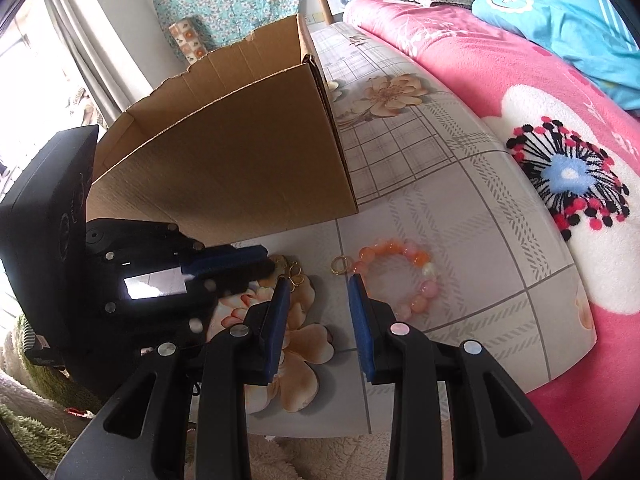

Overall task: Organize jewelry
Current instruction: 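Close the left gripper on a gold charm while the right reaches for a gold ring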

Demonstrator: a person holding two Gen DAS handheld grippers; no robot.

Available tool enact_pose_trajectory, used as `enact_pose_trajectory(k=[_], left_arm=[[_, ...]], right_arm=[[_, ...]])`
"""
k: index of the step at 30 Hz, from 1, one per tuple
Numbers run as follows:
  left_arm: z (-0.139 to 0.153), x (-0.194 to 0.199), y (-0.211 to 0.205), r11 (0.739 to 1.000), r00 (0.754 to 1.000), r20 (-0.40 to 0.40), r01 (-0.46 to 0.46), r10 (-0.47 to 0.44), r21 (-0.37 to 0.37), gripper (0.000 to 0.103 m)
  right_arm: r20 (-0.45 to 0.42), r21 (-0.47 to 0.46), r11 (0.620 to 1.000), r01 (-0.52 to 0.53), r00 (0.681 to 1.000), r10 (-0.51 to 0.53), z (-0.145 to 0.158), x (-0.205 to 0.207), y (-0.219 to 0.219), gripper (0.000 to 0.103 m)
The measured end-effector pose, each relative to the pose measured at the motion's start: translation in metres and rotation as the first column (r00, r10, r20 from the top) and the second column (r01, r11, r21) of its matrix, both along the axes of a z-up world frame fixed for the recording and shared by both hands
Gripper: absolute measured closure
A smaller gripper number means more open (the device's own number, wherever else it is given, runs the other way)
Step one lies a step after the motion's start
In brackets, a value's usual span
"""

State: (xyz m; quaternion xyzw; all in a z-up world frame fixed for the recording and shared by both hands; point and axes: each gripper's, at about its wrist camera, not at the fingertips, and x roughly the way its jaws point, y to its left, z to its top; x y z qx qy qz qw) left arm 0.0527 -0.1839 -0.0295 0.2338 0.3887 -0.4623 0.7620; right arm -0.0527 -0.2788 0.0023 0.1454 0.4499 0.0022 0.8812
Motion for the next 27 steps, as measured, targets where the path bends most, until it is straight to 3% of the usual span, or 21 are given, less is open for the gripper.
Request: enact_pose_trajectory(k=[7,11,19,27], left_arm=[[0.0,-0.003,0.009,1.0,1.0,-0.012,-0.021,0.021,-0.018,0.101],[0.0,-0.003,0.023,0.996,0.996,-0.032,-0.081,0.08,-0.023,0.101],[0.0,0.001,0.059,0.973,0.971,-0.079,-0.229,0.227,-0.023,0.101],[0.0,0.001,0.07,0.964,0.961,-0.102,-0.264,0.259,-0.041,0.101]], right_arm=[[0.005,-0.003,1.0,-0.004,1.0,0.004,0.001,-0.003,0.002,0.073],[0.014,-0.013,0.999,-0.032,0.999,0.032,0.003,-0.004,0.008,0.073],[-0.004,-0.141,0.976,-0.164,0.986,0.165,-0.002,0.012,0.034,0.073],[-0.028,-0.205,0.955,-0.216,0.976,0.215,-0.011,0.029,0.041,0.073]])
